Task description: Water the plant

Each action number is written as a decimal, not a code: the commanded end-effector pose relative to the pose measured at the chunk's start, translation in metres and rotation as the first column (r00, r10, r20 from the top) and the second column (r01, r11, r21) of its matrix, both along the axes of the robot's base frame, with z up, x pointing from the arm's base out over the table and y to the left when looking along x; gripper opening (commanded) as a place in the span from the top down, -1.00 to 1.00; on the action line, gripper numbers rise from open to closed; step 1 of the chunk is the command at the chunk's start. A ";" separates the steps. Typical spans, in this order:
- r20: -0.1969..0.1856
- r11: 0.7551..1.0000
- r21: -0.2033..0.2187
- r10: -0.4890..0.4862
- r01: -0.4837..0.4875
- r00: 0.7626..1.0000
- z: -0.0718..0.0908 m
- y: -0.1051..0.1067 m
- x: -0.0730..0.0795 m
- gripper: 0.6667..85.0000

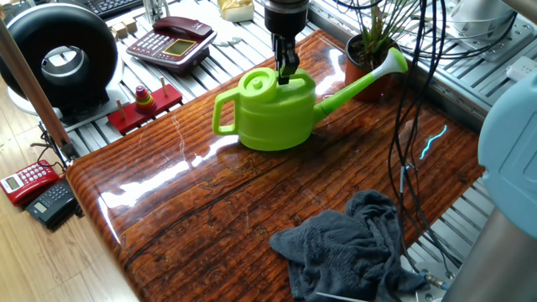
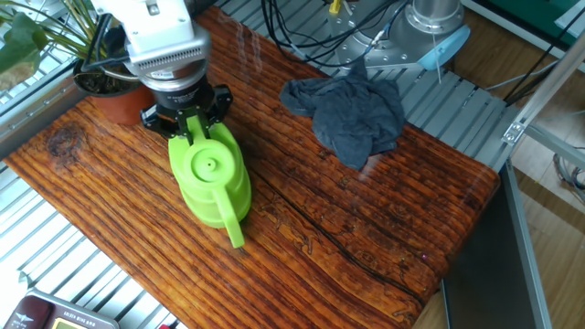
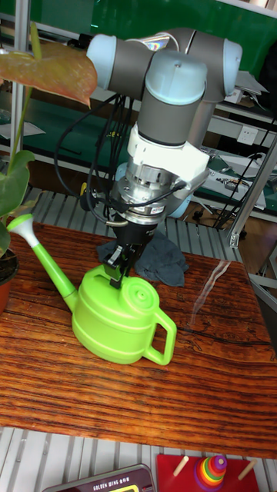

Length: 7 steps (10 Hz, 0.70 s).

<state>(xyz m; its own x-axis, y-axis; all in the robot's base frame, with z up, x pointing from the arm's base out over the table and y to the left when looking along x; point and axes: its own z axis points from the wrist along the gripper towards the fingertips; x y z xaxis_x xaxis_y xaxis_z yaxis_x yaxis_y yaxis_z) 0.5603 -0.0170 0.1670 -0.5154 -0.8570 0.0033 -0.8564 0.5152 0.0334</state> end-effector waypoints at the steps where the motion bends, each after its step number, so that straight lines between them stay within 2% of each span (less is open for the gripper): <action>1: -0.016 0.999 0.033 -0.043 0.043 0.999 0.007 0.012 -0.002 0.99; 5: -0.019 0.998 0.045 -0.032 0.033 0.999 0.013 0.025 0.001 0.99; 7: -0.022 0.999 0.029 -0.015 0.016 1.000 0.019 0.029 0.003 0.99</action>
